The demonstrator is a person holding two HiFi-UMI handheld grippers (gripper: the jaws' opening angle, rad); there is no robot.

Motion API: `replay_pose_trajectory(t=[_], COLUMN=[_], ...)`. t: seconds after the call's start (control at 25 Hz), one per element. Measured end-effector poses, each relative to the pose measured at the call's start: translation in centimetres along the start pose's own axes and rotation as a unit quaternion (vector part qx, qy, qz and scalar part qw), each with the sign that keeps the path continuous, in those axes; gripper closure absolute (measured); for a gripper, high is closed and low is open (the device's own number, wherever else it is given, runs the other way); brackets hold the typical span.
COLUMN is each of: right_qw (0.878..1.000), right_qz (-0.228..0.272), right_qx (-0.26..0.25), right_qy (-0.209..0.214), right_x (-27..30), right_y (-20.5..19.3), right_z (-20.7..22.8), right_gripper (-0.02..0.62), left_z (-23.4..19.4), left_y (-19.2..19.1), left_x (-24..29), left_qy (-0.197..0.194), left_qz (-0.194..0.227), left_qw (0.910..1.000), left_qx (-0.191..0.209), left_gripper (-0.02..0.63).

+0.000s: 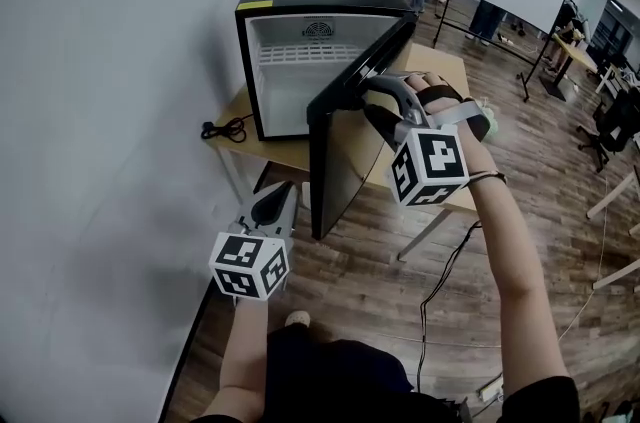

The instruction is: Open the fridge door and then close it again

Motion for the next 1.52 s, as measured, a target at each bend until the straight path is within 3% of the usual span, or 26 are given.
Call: replay_pose_trajectory(t=[0.92, 1.52], right_qw=[0.998, 0.995], right_qz=[-0.051, -0.078], right_qx=[-0.033, -0.053], right_qy=[0.023, 0.029], right_x=[-8.3, -11.0], right_y=[-8.9, -14.5], right_z=[-1.7, -1.9], right_gripper=[0.457, 0.457], left_z=[8.4, 10.8], left_y=[-1.4, -1.7], left_x=[1.8, 3.1], left_qy=[-0.059, -0.069], left_qz=[-0.016, -0.018], left_qw=[0.9980, 0.9973], left_qx=[0.016, 0.017], left_gripper=[0.595, 0.595])
Point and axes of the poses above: the fingertips, and each gripper's own axes: x forward along the fingers, z to its right, y out of its top, the point moved 1 cm from there along -x, backward along the fingers, and after that the axes turned 3 degrees about -y, right-handed, at the moved point
